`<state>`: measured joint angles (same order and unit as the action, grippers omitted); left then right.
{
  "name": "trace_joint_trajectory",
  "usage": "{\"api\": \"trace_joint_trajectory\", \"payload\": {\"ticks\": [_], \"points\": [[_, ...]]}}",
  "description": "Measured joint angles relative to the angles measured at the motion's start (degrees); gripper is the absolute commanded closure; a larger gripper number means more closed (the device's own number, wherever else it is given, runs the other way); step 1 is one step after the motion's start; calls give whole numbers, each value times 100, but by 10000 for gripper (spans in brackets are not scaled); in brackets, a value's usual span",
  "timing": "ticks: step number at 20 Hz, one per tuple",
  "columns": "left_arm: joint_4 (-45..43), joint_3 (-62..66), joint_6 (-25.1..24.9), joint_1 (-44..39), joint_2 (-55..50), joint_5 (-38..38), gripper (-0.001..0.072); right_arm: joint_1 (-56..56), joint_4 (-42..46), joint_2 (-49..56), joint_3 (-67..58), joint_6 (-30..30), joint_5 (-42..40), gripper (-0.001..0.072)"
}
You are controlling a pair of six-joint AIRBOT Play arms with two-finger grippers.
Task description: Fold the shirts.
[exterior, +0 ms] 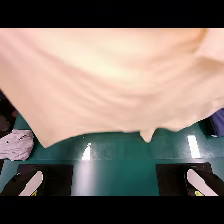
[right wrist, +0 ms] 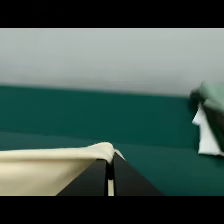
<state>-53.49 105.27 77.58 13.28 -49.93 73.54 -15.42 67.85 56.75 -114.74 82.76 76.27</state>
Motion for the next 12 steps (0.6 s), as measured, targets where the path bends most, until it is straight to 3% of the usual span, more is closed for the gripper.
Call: {"api": "trace_joint_trajectory", "payload": {"ticks": [6,9,12], "points": [[-44,-2177,33,0,-1204,15,687,922,623,1816,667,9,951,695],[76,-2573,-42,0,-2109,-492,687,1147,807,2734,828,61,885,696],[688,-2721,-507,-2,-2940,-1290,687,1235,951,3458,887,179,267,695]]}}
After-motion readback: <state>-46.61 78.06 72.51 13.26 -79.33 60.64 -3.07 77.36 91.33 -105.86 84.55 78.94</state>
